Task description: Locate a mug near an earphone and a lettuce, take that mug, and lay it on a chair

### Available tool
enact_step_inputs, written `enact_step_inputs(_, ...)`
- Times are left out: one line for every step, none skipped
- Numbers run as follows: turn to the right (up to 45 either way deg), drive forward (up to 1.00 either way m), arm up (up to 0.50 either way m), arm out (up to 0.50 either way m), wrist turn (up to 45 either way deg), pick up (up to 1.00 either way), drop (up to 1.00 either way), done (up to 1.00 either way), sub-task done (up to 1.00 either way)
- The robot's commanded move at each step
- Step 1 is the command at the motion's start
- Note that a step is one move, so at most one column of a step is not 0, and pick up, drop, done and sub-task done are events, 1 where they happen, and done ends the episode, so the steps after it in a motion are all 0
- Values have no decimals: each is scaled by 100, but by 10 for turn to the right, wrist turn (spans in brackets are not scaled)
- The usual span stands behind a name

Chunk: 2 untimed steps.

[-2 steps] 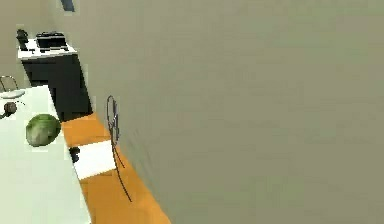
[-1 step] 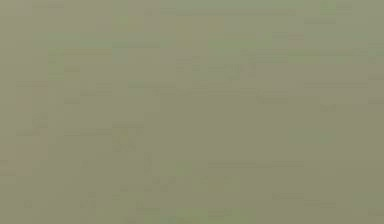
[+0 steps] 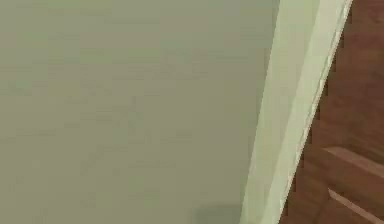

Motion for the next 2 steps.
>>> enact_step_inputs(450,0,0,0,0,0,0,0,0)
enact_step_inputs(150,0,0,0,0,0,0,0,0)
